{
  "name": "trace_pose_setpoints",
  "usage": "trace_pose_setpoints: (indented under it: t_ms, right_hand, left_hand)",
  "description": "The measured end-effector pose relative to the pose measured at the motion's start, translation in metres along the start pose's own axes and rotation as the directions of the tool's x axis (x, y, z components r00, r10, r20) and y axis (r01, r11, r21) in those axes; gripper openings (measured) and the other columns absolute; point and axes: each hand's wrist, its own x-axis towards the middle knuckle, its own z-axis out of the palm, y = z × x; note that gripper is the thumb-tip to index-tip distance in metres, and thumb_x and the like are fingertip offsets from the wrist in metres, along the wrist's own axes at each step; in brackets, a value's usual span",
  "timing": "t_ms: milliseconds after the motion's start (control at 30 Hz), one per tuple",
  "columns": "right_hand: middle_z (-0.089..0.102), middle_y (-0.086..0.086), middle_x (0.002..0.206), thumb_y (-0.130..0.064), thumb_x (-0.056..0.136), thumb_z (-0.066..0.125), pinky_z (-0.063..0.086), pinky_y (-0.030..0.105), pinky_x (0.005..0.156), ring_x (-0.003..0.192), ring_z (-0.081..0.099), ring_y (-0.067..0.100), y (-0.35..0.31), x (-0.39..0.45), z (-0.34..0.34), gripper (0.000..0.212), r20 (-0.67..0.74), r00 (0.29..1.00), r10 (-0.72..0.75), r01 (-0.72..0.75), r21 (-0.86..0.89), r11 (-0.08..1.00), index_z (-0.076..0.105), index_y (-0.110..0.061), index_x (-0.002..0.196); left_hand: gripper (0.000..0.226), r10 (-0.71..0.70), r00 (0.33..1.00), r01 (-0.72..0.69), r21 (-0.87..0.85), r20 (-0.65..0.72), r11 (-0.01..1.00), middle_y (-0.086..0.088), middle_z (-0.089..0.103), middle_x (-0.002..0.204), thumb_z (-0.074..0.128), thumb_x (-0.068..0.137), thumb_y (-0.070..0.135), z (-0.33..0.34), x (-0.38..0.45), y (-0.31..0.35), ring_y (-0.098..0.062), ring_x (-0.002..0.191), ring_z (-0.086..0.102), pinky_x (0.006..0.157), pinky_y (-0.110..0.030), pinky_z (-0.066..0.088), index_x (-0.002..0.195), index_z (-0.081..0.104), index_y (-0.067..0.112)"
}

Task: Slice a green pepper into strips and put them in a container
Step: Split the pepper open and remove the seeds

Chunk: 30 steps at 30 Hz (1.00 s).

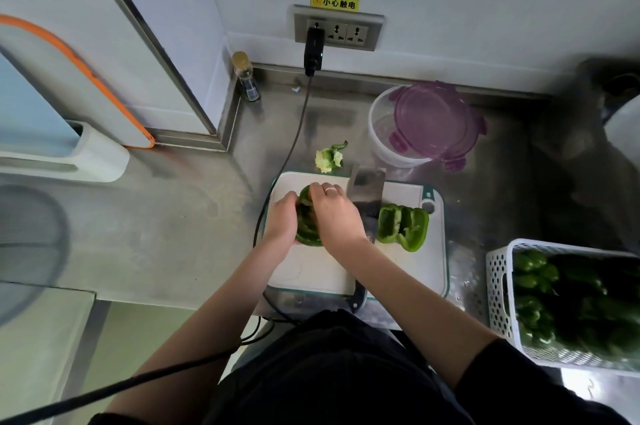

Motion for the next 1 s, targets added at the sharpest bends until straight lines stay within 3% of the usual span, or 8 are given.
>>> trace_pose_setpoints:
  t_ms: [200,367,533,600,667,800,867,1000]
  right_hand:
    - [0.056,0.015,0.116,-0.009,0.086,0.063,0.045,0.033,0.089,0.108,0.051,0.028,0.008,-0.004,0.002,0.035,-0.018,0.994,-0.110,0.110,0.044,0.993,0.053,-0.003,0.119]
    - [0.066,0.008,0.095,-0.013,0.092,0.057,0.049,0.026,0.083,0.087,0.061,0.020,0.017,0.001,0.001,0.015,-0.023,0.998,0.055,-0.043,0.368,0.929,0.069,-0.007,0.100]
    - [0.071,-0.004,0.079,-0.010,0.082,0.071,0.054,0.014,0.068,0.071,0.065,0.007,0.028,0.009,-0.012,0.006,0.121,0.865,0.488,-0.293,0.910,0.295,0.072,-0.016,0.084]
    - [0.072,0.000,0.084,-0.013,0.083,0.071,0.053,0.012,0.066,0.074,0.067,0.010,0.041,0.026,-0.017,0.004,0.137,0.805,0.577,-0.305,0.930,0.204,0.071,-0.016,0.086]
    - [0.072,0.003,0.094,-0.015,0.087,0.067,0.054,0.017,0.074,0.084,0.068,0.014,0.051,0.046,-0.024,0.009,0.105,0.815,0.570,-0.323,0.899,0.296,0.071,-0.015,0.094]
    - [0.062,-0.005,0.119,-0.012,0.093,0.057,0.044,0.022,0.091,0.105,0.057,0.008,0.043,0.046,-0.034,0.021,-0.027,0.950,0.311,-0.226,0.628,0.745,0.071,-0.017,0.107]
    - [0.064,-0.004,0.114,-0.005,0.093,0.055,0.044,0.020,0.092,0.098,0.056,0.004,0.028,0.023,-0.032,0.023,-0.111,0.982,0.153,-0.064,0.566,0.822,0.071,-0.014,0.105]
    - [0.069,0.010,0.103,-0.008,0.094,0.050,0.050,0.032,0.086,0.088,0.064,0.022,0.004,-0.005,-0.006,0.022,0.081,0.997,-0.003,-0.027,0.368,0.929,0.069,-0.008,0.105]
  left_hand:
    - [0.034,0.091,0.995,-0.094,0.098,0.033,0.991,-0.002,0.057,0.092,0.038,0.096,0.049,0.002,0.000,-0.004,-0.020,0.089,0.055,0.078,-0.034,0.047,0.099,0.056,0.021]
    - [0.041,0.068,0.997,-0.074,0.164,0.040,0.984,-0.004,0.058,0.098,0.038,0.094,0.056,-0.002,0.007,-0.006,-0.019,0.086,0.056,0.075,-0.033,0.046,0.102,0.058,0.021]
    - [0.047,-0.135,0.991,0.135,-0.013,0.016,0.991,-0.009,0.061,0.113,0.045,0.087,0.063,-0.015,0.015,0.001,-0.029,0.096,0.063,0.080,-0.047,0.056,0.110,0.054,0.023]
    - [0.053,-0.160,0.987,0.161,-0.030,0.016,0.987,-0.009,0.060,0.113,0.048,0.086,0.063,-0.020,0.018,0.001,-0.028,0.097,0.063,0.082,-0.047,0.055,0.118,0.052,0.020]
    - [0.050,-0.193,0.979,0.199,-0.113,0.065,0.973,-0.009,0.061,0.109,0.052,0.087,0.058,-0.021,0.019,0.000,-0.026,0.093,0.063,0.081,-0.043,0.055,0.117,0.050,0.018]
    - [0.043,-0.194,0.963,0.246,-0.324,0.186,0.913,-0.013,0.067,0.102,0.062,0.086,0.047,-0.019,0.022,-0.004,-0.027,0.090,0.067,0.082,-0.044,0.055,0.109,0.055,0.012]
    - [0.039,-0.153,0.961,0.233,-0.373,0.232,0.898,-0.013,0.068,0.101,0.061,0.087,0.043,-0.018,0.024,-0.007,-0.027,0.089,0.068,0.080,-0.042,0.055,0.109,0.059,0.011]
    - [0.030,-0.062,0.958,0.183,-0.430,0.282,0.884,-0.007,0.071,0.086,0.051,0.091,0.038,-0.015,0.023,-0.008,-0.020,0.077,0.067,0.069,-0.033,0.052,0.092,0.066,0.012]
